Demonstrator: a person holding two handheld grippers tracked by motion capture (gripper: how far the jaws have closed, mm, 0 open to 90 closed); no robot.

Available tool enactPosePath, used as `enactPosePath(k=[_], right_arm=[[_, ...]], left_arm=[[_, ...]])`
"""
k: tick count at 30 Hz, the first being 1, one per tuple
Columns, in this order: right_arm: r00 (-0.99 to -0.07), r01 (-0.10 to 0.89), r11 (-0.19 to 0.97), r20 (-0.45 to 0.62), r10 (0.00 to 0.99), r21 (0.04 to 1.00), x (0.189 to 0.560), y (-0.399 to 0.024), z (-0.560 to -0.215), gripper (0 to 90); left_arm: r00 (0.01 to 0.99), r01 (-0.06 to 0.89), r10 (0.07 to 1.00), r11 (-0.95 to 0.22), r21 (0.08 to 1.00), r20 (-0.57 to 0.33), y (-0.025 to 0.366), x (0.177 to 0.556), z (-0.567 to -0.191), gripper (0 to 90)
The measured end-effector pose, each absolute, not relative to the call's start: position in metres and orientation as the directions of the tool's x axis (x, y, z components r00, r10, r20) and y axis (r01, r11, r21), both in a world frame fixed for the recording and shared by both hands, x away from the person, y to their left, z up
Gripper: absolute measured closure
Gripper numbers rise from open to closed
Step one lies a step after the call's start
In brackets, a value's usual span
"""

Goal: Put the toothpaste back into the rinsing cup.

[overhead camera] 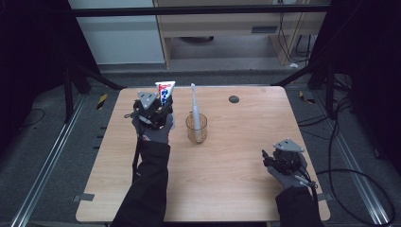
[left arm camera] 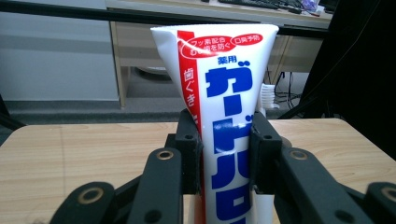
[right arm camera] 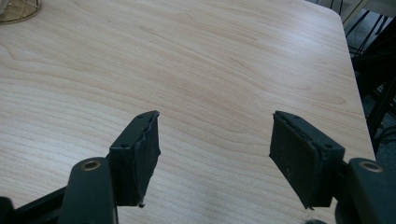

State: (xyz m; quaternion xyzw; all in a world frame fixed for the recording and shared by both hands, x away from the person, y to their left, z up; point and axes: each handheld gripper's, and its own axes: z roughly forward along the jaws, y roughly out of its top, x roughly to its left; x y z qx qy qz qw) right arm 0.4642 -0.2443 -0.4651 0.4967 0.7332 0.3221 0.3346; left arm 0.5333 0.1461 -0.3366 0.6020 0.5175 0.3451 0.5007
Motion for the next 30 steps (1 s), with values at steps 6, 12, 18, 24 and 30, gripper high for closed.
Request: enactPosePath(k=[6, 12, 18, 24, 30], right_arm=[[-0.279, 0.511, 0.298, -0.172, 0.945, 0.806, 0.464, -0.246, -0.466, 32.8], [-0.279, 0.507, 0.297, -0.172, 0.945, 0.809, 0.464, -0.245, -0.466, 32.8], [-0.277, 0.507, 0.299, -0.176, 0.945, 0.809, 0.465, -0.245, -0.466, 32.9], [-0.279, 0.503, 0.300, -0.176, 0.944, 0.810, 0.464, -0.245, -0.466, 33.0], [-0.279, 0.504, 0.304, -0.180, 0.943, 0.809, 0.465, -0.245, -0.467, 33.1]], left_arm=[[0.240, 0.280, 0.965, 0.032, 0.959, -0.102, 0.130, 0.541, -0.343, 69.7], [0.256, 0.271, 0.962, 0.027, 0.962, -0.099, 0.119, 0.546, -0.348, 69.8], [0.261, 0.249, 0.960, 0.037, 0.968, -0.104, 0.114, 0.548, -0.350, 69.9], [0.262, 0.213, 0.958, 0.058, 0.975, -0.114, 0.109, 0.547, -0.353, 69.9], [0.267, 0.211, 0.957, 0.059, 0.976, -0.116, 0.105, 0.549, -0.358, 70.0]])
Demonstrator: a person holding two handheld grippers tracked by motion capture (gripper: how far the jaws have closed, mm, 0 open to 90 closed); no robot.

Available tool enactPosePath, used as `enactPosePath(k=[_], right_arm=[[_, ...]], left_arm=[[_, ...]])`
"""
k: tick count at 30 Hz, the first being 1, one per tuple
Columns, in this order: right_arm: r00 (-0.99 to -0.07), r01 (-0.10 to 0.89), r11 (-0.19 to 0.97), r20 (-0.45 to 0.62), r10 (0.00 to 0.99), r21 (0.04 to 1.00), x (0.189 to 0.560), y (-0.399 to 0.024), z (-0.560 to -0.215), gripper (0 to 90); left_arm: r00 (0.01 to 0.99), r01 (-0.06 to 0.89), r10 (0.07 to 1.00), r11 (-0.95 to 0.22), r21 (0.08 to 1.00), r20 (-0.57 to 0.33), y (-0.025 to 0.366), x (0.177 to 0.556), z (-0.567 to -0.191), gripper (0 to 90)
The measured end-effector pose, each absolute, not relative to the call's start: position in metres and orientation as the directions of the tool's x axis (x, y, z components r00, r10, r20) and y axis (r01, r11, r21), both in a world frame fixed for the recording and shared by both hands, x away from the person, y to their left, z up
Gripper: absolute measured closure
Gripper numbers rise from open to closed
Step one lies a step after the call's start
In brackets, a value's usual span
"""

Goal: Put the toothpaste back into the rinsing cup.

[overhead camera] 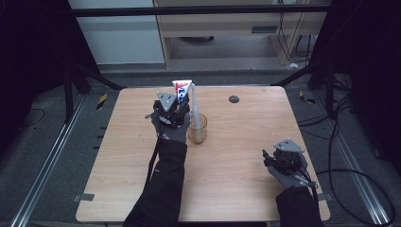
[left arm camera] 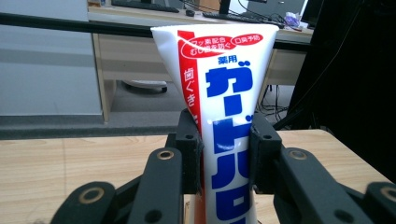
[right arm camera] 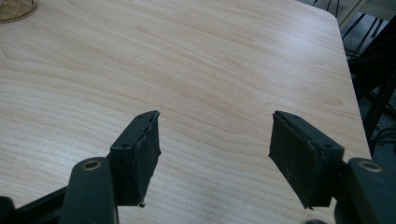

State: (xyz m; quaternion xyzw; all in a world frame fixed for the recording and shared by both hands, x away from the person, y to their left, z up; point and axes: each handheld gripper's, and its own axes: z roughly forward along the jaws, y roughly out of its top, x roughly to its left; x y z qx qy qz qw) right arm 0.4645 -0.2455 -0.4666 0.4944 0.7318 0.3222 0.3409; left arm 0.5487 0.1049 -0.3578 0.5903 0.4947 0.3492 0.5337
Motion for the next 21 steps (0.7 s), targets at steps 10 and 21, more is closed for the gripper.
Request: enactPosePath(k=[10, 21], right_arm=[[-0.280, 0.503, 0.304, -0.180, 0.943, 0.809, 0.465, -0.246, -0.467, 33.3], [-0.276, 0.499, 0.301, -0.180, 0.944, 0.813, 0.465, -0.247, -0.467, 33.4]], left_arm=[[0.284, 0.201, 0.951, 0.069, 0.977, -0.126, 0.096, 0.548, -0.372, 69.9], [0.309, 0.160, 0.943, 0.073, 0.984, -0.120, 0.087, 0.545, -0.384, 69.9]])
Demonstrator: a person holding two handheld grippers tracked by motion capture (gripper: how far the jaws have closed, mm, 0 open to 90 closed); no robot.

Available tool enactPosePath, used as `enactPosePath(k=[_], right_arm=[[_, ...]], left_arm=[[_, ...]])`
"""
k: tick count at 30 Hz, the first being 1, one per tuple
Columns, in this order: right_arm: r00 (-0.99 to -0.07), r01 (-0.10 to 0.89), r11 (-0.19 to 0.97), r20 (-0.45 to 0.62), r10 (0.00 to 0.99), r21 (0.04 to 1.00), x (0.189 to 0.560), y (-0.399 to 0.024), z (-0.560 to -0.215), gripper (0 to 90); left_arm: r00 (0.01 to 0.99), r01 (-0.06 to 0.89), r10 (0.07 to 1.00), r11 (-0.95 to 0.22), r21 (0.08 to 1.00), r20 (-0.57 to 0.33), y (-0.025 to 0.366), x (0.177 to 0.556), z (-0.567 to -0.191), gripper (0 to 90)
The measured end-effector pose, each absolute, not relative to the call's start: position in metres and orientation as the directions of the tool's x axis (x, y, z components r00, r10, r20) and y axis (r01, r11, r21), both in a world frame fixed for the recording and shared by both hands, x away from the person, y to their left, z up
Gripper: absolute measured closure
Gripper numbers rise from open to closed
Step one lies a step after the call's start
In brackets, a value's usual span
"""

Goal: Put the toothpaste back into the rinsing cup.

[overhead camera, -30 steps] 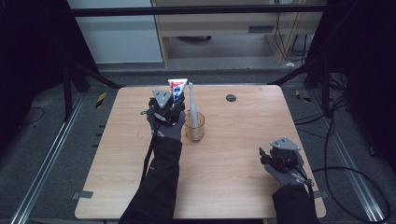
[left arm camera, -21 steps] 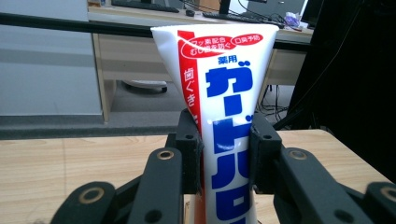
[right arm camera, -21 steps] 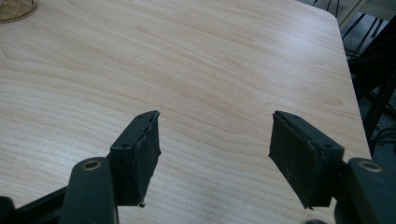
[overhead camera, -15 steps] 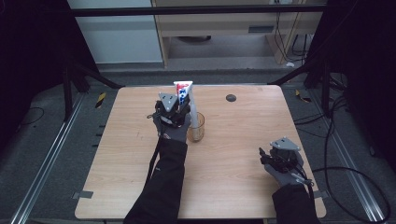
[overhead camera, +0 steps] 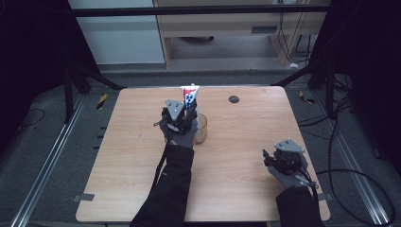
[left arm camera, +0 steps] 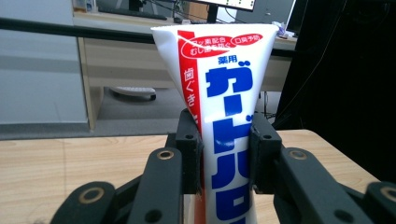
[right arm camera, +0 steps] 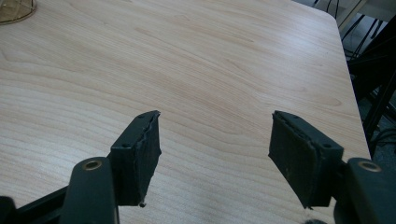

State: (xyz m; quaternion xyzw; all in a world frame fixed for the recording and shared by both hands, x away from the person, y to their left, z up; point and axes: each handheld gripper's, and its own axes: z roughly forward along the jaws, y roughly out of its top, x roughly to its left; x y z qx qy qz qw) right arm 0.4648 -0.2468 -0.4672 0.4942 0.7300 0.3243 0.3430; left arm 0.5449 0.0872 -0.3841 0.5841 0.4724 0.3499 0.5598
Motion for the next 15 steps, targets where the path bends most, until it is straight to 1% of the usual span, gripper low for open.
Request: enactPosePath(k=[15], right_arm=[[-0.279, 0.499, 0.305, -0.183, 0.943, 0.811, 0.465, -0.247, -0.468, 33.6]], left_arm=[[0.319, 0.147, 0.942, 0.064, 0.987, -0.109, 0.085, 0.555, -0.395, 69.9]])
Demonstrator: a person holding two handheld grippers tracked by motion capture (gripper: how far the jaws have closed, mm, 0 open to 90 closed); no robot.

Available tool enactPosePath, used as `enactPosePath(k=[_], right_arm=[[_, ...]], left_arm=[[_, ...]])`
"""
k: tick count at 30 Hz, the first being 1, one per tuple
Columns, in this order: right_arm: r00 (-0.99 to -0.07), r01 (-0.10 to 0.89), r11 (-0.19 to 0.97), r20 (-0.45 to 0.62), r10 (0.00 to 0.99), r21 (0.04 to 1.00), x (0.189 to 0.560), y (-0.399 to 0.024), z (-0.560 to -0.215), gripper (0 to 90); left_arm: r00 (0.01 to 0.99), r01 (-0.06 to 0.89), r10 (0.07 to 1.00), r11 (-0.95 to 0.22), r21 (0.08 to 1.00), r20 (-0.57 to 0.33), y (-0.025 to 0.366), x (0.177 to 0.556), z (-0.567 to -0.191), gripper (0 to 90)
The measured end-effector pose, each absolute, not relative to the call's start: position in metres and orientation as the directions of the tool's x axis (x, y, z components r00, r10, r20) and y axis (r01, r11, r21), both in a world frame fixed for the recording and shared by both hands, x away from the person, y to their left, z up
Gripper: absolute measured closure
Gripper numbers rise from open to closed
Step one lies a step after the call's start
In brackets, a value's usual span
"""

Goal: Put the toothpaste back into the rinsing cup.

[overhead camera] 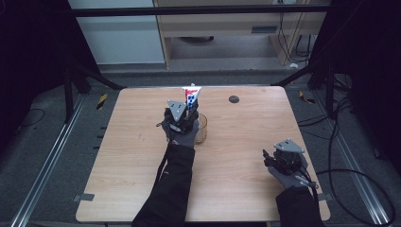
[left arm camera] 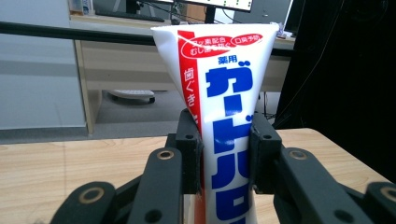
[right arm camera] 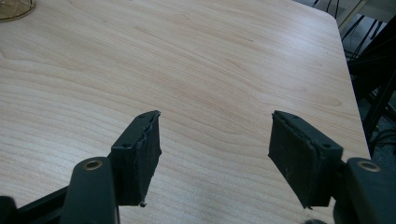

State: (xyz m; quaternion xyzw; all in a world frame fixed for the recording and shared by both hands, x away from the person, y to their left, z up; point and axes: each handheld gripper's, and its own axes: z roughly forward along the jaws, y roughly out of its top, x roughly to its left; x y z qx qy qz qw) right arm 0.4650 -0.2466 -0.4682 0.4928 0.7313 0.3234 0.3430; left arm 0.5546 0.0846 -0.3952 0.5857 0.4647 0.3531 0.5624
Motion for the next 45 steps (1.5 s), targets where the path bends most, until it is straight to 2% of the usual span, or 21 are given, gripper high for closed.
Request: enactPosePath(k=[31, 45], right_arm=[[-0.284, 0.497, 0.310, -0.185, 0.941, 0.810, 0.465, -0.248, -0.469, 34.0], [-0.282, 0.497, 0.309, -0.185, 0.941, 0.811, 0.465, -0.248, -0.468, 33.9]], left_arm=[[0.343, 0.160, 0.936, 0.024, 0.987, -0.078, 0.073, 0.569, -0.412, 69.8], [0.377, 0.179, 0.925, -0.024, 0.984, -0.046, 0.077, 0.562, -0.413, 68.9]])
